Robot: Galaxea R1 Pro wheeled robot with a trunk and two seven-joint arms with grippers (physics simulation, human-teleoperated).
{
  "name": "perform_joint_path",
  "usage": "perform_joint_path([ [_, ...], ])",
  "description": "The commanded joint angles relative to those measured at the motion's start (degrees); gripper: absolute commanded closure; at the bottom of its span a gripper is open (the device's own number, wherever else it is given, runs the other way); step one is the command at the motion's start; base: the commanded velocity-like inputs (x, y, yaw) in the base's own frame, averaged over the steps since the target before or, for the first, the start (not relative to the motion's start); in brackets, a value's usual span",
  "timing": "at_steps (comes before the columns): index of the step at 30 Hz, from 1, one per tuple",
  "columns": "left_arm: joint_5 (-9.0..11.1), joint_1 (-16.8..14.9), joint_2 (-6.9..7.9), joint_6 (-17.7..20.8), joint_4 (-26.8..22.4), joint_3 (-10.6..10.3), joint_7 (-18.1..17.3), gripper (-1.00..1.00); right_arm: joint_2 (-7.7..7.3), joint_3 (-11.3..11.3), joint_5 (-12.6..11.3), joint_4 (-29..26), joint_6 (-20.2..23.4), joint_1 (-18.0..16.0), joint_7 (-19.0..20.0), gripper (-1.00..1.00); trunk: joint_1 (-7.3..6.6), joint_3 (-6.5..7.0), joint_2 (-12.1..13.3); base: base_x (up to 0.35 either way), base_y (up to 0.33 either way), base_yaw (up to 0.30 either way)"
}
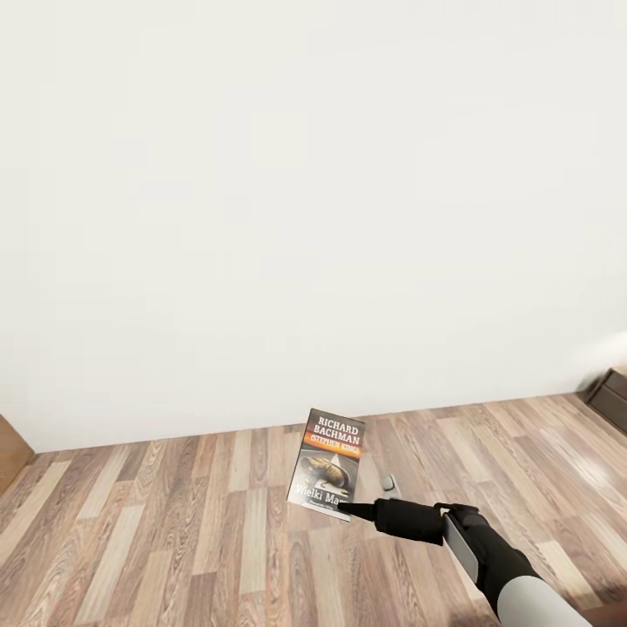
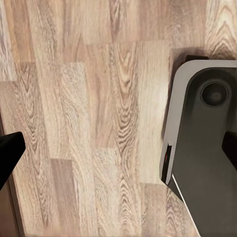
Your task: In the bedroom, move the book from the bed onto either nightstand, and place the two sandals side by side next to the bed.
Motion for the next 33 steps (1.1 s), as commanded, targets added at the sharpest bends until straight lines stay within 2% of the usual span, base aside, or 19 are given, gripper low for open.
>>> perform_joint_path([
  [1, 0.48, -0.05, -0.01, -0.23, 0.05, -0.03, -0.03, -1.00, -0.08, 0.33, -0.55, -0.04, 0.51, -0.04, -0.08, 1.00, 0.03, -0.12, -0.12, 0.000, 0.000, 0.047],
  [33, 0.48, -0.06, -0.01, -0.22, 0.07, -0.03, -0.03, -1.00, -0.03, 0.33, -0.64, -0.06, 0.51, 0.35, -0.09, 1.00, 0.03, -0.12, -0.12, 0.000, 0.000, 0.007],
])
